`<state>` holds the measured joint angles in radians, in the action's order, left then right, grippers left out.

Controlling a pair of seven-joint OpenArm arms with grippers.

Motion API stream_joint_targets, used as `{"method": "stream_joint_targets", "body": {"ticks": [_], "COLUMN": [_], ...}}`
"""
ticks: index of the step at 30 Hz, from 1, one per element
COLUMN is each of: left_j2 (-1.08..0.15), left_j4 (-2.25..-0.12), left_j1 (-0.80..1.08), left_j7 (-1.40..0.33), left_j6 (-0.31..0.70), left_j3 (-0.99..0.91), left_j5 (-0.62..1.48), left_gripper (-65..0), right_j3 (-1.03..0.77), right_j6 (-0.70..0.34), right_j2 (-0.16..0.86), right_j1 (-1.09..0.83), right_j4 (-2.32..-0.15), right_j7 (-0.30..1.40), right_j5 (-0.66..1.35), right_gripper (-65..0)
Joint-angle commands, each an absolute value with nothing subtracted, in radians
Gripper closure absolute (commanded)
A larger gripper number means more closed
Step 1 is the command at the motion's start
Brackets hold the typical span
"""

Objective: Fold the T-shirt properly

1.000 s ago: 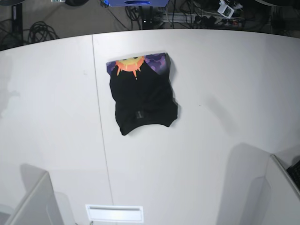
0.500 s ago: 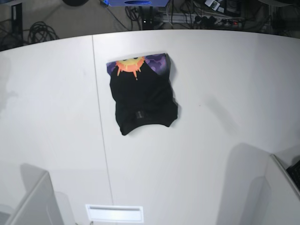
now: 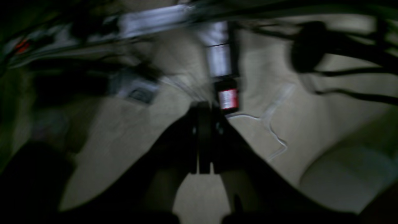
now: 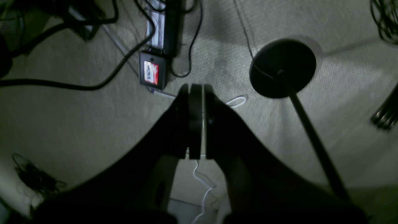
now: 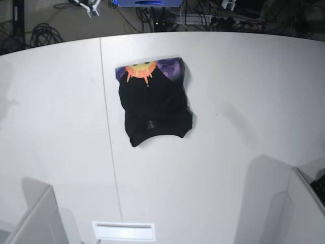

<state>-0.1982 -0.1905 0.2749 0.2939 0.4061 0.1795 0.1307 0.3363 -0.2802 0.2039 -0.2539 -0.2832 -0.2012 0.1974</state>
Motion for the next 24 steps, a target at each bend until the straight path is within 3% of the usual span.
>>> {"method": "stream_joint_targets", "body": {"ticks": [1, 6, 24], "left_j2": [-0.193, -0.179, -0.185], "left_j4": [-0.116, -0.004, -0.088], "left_j1": [0.249, 0.180, 0.182], "left_j7": [0.344, 0.424, 0.426], "left_j6": [0.414, 0.414, 0.414], "left_j3": [0.179, 0.180, 0.180], "left_j5": [0.131, 0.131, 0.130], "left_gripper": [0.0, 0.0, 0.0], "right_j3": [0.372, 0.510, 0.513], "right_j6": [-0.289, -0.286, -0.285], "right_j2": [0.194, 0.157, 0.136], "right_j1": [-0.240, -0.171, -0.174], "right_j4": [-0.242, -0.139, -0.139], "right_j7": [-0.202, -0.234, -0.236], "right_j5": [0.194, 0.194, 0.199], "right_gripper": [0.0, 0.0, 0.0]}}
